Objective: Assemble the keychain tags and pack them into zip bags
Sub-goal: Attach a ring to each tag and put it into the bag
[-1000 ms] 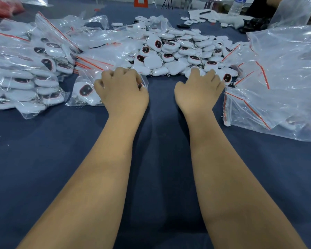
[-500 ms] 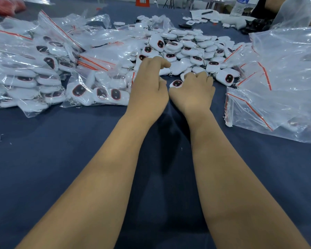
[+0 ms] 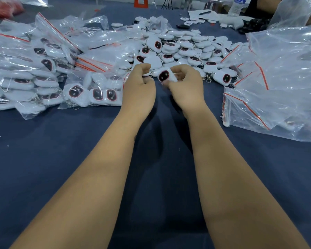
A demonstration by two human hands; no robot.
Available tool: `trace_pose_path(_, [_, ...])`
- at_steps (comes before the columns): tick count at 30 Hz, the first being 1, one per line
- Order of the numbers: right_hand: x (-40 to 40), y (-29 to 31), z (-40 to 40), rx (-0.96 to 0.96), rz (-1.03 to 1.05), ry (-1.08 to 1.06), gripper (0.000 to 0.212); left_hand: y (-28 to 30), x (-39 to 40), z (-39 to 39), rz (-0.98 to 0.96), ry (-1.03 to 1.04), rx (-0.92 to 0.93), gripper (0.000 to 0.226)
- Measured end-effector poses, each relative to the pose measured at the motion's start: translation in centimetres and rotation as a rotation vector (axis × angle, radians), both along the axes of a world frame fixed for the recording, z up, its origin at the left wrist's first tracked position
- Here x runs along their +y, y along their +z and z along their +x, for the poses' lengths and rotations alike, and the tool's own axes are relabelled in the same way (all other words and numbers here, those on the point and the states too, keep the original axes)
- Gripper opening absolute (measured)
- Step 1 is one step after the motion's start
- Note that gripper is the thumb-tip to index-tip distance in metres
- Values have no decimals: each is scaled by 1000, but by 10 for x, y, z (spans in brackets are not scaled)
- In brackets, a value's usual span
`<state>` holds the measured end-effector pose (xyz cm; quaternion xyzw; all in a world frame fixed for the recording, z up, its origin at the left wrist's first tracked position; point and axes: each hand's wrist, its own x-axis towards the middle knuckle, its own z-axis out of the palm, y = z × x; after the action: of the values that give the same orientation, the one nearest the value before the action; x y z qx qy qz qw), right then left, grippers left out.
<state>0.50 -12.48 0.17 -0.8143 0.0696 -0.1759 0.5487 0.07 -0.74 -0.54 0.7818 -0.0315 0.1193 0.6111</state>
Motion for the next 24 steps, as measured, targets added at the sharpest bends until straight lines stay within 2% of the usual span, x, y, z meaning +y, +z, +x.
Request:
trace_pose_path(3, [6, 3, -2, -16, 318, 164, 23, 0, 0, 0, -139, -73, 66, 31])
trace_pose_path(5, [9, 3, -2, 8, 417, 235, 31, 1, 2, 0, -218, -87, 80, 25])
trace_pose_path(17, [15, -1, -2, 97, 293, 241, 27, 0, 5, 3, -223, -69, 98, 28])
trace_pose_path(24, [16, 0, -2, 75, 358, 284, 26, -2, 5, 4, -222, -85, 73, 28])
